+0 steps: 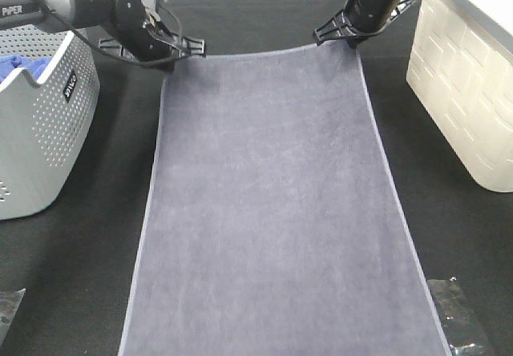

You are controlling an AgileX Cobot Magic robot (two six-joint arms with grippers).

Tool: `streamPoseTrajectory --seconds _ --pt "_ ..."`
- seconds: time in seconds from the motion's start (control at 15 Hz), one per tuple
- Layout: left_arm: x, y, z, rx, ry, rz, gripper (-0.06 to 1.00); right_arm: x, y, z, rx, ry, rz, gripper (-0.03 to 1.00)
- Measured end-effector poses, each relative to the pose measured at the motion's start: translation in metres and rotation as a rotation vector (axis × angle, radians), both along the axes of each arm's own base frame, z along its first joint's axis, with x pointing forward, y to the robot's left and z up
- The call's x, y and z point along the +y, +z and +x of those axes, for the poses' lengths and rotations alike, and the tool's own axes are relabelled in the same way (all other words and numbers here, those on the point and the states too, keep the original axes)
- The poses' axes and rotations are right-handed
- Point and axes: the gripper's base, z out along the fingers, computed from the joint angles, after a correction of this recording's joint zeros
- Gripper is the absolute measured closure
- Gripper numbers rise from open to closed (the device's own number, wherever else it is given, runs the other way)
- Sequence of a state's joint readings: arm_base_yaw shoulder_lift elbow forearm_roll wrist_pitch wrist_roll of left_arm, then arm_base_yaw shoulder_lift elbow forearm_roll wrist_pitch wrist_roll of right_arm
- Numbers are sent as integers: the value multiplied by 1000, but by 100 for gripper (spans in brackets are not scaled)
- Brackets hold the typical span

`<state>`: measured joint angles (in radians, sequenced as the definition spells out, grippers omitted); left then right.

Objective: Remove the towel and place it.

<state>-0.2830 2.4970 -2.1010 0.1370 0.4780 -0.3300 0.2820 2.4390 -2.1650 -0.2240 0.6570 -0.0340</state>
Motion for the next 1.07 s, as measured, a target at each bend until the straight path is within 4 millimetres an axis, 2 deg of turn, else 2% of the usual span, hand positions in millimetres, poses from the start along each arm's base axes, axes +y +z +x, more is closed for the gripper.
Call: streamPoseTrajectory --seconds 0.27,0.47,0.87,1.07 --pt "30 20 24 -276 34 -89 94 6 -5 18 -210 62 14 97" --pt "36 20 34 -448 12 -122 94 6 -21 29 -309 107 19 97" --pt "29 -59 39 -540 -67 -128 94 -20 -66 51 -497 139 84 97" --pt "28 -82 37 -513 -69 -126 94 -19 -96 52 -507 157 102 97"
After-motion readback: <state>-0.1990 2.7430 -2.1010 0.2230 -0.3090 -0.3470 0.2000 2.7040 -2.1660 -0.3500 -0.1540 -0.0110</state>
